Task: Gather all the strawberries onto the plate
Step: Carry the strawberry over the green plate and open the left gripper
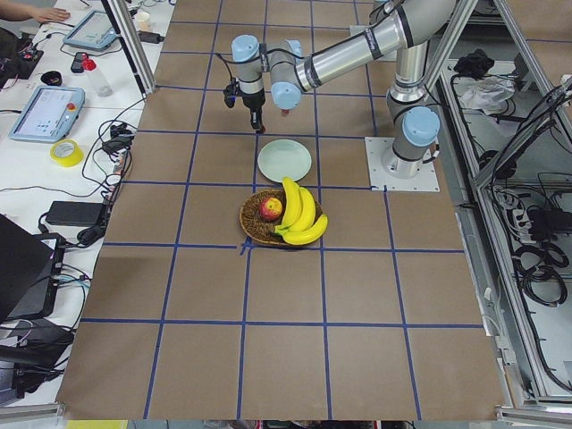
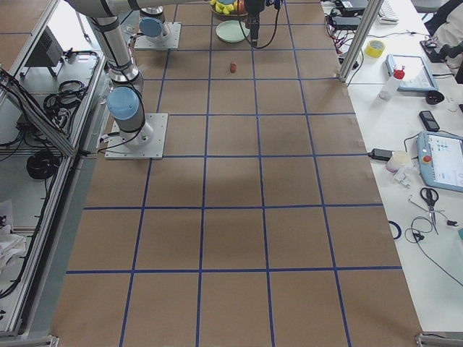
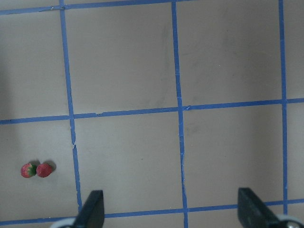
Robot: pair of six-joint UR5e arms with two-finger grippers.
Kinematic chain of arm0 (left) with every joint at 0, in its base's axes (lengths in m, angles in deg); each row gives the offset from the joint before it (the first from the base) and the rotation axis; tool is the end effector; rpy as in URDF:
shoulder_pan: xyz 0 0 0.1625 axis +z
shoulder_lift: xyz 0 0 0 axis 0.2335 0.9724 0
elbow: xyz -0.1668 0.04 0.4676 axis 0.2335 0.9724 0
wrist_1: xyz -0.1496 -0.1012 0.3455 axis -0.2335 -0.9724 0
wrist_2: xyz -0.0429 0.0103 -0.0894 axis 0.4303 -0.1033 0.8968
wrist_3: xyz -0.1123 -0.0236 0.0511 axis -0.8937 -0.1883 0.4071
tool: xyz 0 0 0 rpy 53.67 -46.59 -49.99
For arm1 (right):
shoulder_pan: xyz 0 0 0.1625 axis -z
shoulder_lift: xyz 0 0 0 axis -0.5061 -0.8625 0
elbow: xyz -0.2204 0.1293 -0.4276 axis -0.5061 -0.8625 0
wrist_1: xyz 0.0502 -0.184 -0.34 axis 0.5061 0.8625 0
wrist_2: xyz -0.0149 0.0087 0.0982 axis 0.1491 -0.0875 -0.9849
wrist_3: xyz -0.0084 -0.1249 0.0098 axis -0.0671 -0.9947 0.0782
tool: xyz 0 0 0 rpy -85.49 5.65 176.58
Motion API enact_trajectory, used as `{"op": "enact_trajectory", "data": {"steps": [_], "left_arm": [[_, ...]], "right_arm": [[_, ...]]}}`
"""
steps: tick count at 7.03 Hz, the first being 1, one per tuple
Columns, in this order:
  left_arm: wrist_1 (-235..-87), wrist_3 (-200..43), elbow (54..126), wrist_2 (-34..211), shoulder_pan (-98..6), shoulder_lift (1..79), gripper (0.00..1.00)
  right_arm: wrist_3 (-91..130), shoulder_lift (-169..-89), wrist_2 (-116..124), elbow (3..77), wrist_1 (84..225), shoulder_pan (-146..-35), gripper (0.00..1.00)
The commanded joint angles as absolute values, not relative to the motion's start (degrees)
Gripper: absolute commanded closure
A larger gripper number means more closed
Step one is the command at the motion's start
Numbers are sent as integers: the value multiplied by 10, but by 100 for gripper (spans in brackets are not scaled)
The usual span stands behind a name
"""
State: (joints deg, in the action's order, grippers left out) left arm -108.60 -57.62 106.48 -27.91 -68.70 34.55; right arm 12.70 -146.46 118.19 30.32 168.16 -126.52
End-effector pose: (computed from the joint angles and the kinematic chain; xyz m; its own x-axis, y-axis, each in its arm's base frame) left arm -0.0507 -0.5341 0.3182 -0.9971 -0.0227 -0.0728 -0.0307 0.9934 0.1109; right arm 0.1828 -0.4808 0.5698 -0.9982 0.0598 0.0099 0.0588 0.9952 -0.0785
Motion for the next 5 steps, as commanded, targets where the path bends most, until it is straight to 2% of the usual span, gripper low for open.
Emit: {"op": "enact_trajectory", "data": {"steps": [1,4,5], "left_arm": [[-1067,-560,1117,-330,-647,346,100],[-1064,-498,1130,-321,-589,357,100],[-1065,-499,1130,-321,-590,356,21]], "right_arm": [[127,-1463,1179,303,1682,-1266,0],[128,-1465,1178,308,1682,-1266,0],[127,-1465,1179,308,1682,-1266,0]]}}
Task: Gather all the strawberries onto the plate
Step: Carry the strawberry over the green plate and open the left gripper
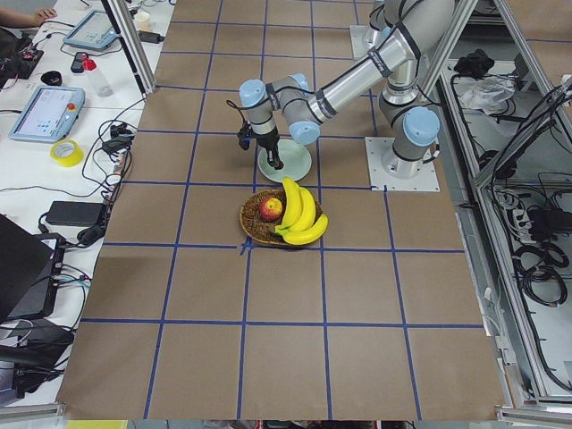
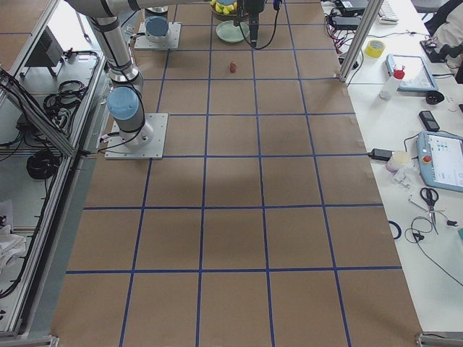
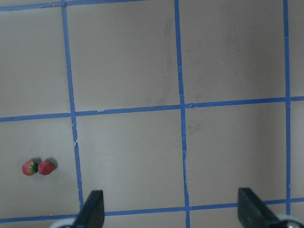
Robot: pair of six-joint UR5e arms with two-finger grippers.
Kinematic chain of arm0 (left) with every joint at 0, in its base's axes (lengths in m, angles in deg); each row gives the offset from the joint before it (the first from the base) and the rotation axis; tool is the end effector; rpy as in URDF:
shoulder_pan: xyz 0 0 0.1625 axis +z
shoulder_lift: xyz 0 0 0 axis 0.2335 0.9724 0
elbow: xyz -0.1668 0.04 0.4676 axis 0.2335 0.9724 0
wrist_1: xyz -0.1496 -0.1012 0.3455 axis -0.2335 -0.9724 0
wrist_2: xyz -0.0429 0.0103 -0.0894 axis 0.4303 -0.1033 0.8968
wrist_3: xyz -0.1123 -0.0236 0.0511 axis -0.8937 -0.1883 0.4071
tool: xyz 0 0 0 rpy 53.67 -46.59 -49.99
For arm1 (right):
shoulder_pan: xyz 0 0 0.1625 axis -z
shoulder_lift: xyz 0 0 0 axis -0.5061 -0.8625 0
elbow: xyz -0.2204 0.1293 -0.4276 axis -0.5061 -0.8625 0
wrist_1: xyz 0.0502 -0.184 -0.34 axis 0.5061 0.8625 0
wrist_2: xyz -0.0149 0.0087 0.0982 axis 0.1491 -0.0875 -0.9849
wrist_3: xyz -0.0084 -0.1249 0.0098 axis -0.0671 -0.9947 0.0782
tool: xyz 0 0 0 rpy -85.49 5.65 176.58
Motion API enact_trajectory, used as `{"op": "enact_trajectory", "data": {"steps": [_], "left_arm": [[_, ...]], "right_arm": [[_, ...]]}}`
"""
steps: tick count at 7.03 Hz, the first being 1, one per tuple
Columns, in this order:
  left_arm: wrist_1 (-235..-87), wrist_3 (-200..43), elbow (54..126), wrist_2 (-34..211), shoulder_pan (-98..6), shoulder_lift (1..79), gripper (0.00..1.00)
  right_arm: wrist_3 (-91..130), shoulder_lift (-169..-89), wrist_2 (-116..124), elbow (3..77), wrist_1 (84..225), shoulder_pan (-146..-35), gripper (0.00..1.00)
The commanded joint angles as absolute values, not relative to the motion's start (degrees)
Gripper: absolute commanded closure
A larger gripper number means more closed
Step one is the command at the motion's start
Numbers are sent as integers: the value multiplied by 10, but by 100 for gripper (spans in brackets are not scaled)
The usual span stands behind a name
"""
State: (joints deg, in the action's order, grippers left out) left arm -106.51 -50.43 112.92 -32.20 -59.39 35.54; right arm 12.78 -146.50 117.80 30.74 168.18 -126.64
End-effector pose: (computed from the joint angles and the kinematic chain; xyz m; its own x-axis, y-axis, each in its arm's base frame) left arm 0.0359 -0.5021 0.2709 -0.9934 -0.0399 -0.1071 -0.0633 0.9723 0.2252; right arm 0.1846 -0.4794 0.5667 -0.9983 0.0585 0.0041 0.0581 0.9958 -0.0712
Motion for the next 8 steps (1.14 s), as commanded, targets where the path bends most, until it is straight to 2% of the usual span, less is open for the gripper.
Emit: {"op": "enact_trajectory", "data": {"steps": [1,4,8], "left_arm": [[-1065,-503,1128,-321,-590,349,0],[-1113,-551,1117,-302,-618,306,0],[-1110,-860,1116,-247,-755,298,0]], "right_arm": [[127,-1465,1179,309,1682,-1266,0],[127,-1465,1181,310,1682,-1266,0],[126,-1465,1182,309,1682,-1266,0]]}}
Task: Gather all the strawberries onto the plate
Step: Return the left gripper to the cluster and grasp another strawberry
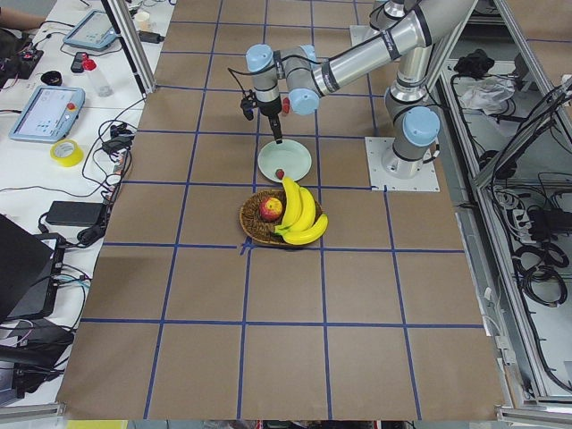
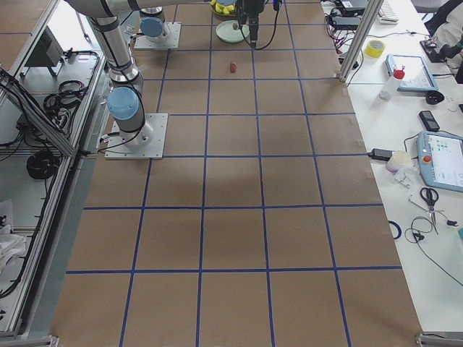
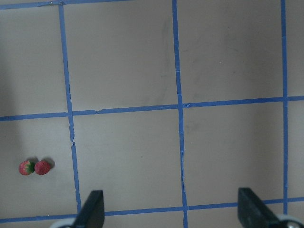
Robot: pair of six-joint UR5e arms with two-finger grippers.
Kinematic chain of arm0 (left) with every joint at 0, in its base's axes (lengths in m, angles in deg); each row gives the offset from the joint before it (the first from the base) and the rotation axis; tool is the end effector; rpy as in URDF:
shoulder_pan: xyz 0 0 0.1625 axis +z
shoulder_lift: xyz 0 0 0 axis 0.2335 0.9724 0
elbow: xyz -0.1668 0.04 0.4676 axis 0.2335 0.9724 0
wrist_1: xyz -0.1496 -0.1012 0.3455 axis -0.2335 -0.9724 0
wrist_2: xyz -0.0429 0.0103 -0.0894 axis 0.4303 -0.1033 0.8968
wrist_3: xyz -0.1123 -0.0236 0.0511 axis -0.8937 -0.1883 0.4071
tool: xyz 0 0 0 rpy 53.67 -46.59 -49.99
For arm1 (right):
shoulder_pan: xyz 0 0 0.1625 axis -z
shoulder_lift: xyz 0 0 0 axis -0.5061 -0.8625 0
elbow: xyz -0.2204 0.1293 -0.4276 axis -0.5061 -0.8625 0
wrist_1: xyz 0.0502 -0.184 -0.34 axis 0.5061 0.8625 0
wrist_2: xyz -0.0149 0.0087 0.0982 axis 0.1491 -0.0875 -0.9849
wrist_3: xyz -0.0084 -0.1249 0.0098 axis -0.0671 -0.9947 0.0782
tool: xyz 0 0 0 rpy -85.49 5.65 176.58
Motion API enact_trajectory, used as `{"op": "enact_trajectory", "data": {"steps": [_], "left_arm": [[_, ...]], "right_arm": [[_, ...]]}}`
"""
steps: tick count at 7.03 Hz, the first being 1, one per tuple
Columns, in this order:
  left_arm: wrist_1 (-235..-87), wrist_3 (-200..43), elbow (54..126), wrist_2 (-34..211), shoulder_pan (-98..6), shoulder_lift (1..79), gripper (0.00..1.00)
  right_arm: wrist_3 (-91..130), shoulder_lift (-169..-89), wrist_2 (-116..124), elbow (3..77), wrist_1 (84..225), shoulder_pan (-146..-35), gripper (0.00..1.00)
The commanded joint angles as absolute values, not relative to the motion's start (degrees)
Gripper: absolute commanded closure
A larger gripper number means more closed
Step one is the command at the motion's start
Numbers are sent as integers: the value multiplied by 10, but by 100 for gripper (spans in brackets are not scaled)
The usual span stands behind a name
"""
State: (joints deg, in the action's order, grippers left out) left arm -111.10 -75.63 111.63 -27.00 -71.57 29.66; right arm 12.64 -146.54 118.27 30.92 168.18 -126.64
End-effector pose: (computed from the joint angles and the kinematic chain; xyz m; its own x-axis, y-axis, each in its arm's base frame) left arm -0.0836 -0.4822 0.3214 -0.9555 -0.2785 -0.0976 -0.2899 0.9478 0.1331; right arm 0.1835 -0.4789 0.5656 -0.9983 0.0566 0.0128 0.0556 0.9960 -0.0701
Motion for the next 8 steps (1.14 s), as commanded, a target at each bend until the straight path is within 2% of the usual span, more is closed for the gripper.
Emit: {"op": "enact_trajectory", "data": {"steps": [1,4,8], "left_arm": [[-1103,-954,1116,-245,-792,310,0],[-1085,-1051,1120,-192,-847,319,0],[-1030,-1178,1120,-140,-862,382,0]], "right_arm": [[126,-1465,1182,309,1683,-1266,0],[126,-1465,1180,309,1684,-1266,0],[126,-1465,1184,309,1683,-1266,0]]}}
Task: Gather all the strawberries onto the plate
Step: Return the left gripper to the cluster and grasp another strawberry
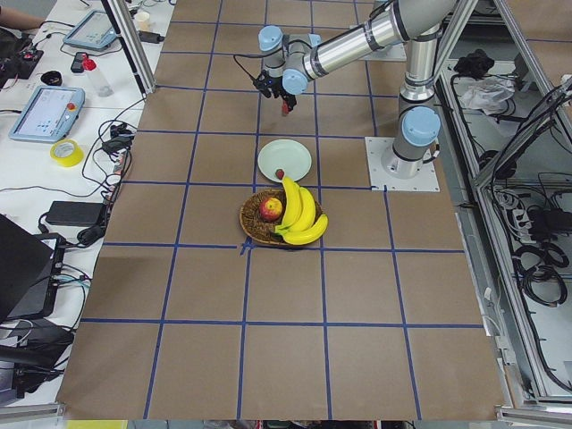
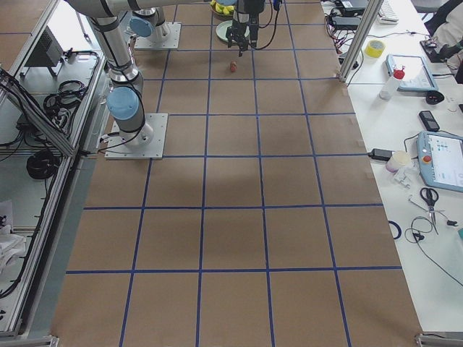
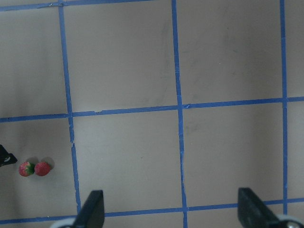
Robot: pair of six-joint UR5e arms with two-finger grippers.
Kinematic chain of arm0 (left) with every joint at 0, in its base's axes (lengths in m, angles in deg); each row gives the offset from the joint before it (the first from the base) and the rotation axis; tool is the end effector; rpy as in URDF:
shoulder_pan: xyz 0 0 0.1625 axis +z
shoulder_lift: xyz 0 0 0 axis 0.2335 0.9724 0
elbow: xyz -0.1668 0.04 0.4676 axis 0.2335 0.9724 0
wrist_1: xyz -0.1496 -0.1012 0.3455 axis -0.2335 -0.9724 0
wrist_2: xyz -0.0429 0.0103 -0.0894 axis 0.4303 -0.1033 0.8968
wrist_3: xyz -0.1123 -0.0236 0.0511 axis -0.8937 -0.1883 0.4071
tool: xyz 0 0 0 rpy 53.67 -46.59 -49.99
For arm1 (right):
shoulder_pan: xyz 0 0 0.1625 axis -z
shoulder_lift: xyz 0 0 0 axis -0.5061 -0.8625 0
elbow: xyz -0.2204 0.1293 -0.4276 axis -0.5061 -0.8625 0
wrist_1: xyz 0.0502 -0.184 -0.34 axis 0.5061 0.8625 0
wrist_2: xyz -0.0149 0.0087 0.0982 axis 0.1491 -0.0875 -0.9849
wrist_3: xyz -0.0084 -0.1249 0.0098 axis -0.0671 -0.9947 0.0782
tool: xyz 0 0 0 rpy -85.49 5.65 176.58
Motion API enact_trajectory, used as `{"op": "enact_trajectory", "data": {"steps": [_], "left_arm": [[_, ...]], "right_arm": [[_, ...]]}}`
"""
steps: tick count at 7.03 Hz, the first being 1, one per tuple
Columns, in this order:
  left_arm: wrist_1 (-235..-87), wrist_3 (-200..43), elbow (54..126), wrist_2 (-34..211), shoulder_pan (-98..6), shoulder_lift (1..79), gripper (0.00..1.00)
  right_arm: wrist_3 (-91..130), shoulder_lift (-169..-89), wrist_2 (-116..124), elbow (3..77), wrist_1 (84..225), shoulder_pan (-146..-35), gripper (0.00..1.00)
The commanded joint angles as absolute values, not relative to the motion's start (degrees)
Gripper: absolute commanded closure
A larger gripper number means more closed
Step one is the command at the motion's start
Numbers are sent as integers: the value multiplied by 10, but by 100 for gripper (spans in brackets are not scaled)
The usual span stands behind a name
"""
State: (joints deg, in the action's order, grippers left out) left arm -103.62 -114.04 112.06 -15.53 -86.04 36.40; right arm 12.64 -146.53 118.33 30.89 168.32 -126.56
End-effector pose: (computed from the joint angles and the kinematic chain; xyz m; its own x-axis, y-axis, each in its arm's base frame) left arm -0.2314 -0.4728 0.2722 -0.7515 -0.6591 -0.0291 -0.6513 0.7340 0.1925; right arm 0.1827 -0.4796 0.5660 -0.9982 0.0581 0.0133 0.0570 0.9957 -0.0730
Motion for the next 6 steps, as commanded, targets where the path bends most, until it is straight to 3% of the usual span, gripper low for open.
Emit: {"op": "enact_trajectory", "data": {"steps": [1,3,4,6], "left_arm": [[-1030,-1200,1120,-137,-862,393,0],[-1029,-1214,1120,-120,-862,409,0],[-1029,-1217,1120,-119,-862,416,9],[-1014,-1217,1120,-117,-862,424,11]], "right_arm": [[126,-1466,1184,309,1684,-1266,0],[126,-1466,1184,308,1683,-1266,0],[126,-1466,1184,308,1683,-1266,0],[126,-1466,1184,308,1683,-1266,0]]}}
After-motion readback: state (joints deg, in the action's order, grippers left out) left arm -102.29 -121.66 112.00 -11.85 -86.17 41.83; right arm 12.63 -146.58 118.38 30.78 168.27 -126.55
